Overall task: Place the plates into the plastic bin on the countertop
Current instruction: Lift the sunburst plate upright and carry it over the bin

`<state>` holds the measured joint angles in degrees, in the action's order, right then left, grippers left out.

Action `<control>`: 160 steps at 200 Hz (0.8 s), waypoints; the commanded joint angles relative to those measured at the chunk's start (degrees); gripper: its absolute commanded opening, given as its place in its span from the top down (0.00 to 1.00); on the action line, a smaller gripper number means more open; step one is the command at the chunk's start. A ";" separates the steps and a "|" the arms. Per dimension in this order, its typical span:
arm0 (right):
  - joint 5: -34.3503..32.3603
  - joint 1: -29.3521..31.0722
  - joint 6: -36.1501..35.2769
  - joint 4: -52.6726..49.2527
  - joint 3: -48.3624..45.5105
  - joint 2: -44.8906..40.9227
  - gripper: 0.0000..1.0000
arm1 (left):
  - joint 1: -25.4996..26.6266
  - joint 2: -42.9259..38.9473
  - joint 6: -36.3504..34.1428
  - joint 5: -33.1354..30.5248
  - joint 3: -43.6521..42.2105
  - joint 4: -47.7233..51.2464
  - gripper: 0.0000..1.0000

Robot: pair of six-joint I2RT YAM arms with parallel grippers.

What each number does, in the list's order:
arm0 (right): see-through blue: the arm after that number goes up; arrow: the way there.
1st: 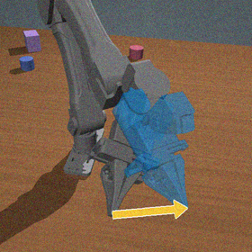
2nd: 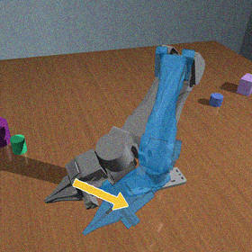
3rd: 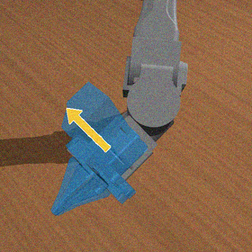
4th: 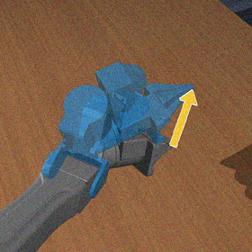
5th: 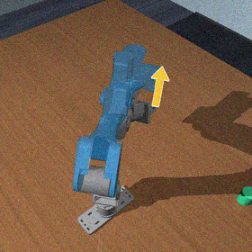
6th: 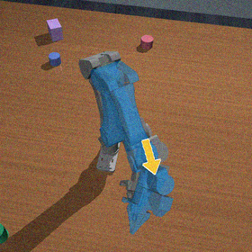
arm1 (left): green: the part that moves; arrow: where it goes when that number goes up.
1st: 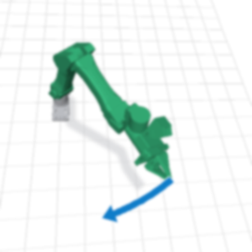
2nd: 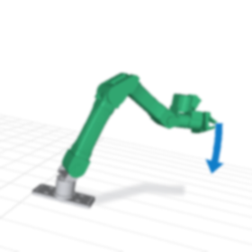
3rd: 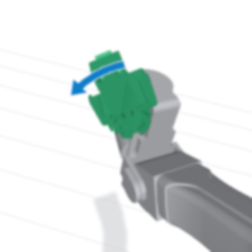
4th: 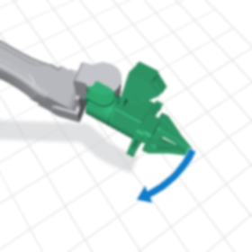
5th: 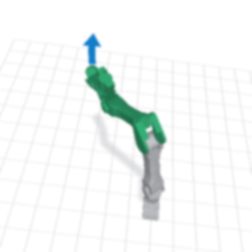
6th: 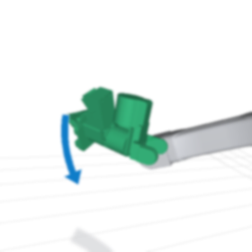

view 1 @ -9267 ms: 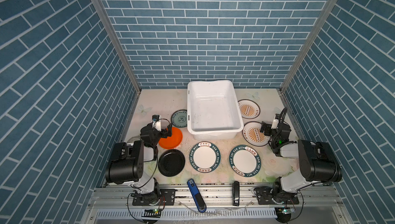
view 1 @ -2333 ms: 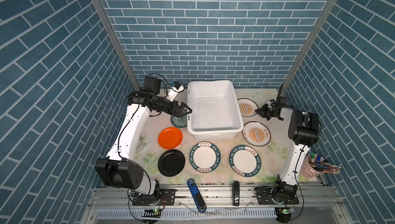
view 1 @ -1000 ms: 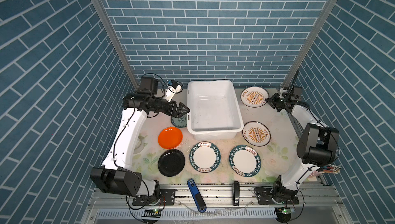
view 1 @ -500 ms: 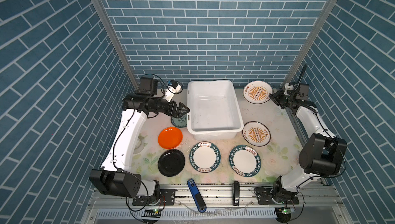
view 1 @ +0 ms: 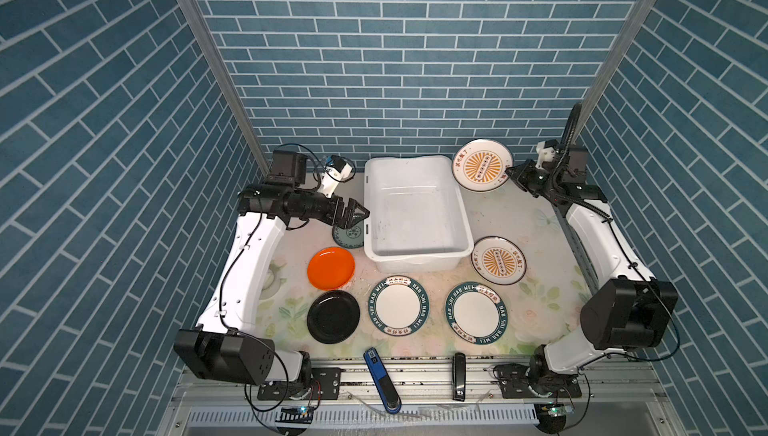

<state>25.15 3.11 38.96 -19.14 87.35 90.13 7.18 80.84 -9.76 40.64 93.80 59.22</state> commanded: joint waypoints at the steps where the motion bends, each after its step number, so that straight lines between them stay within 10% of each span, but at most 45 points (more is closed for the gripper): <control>1: -3.70 4.21 -0.38 1.11 4.07 0.65 1.00 | 0.29 -0.92 0.44 1.45 -0.38 -0.59 0.00; 160: -13.25 24.50 2.99 8.39 19.24 28.58 1.00 | -0.64 -3.49 1.79 7.02 -0.35 -1.14 0.01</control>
<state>13.19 27.05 39.24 -13.69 102.98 116.22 6.83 78.22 -8.34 45.28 93.80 58.74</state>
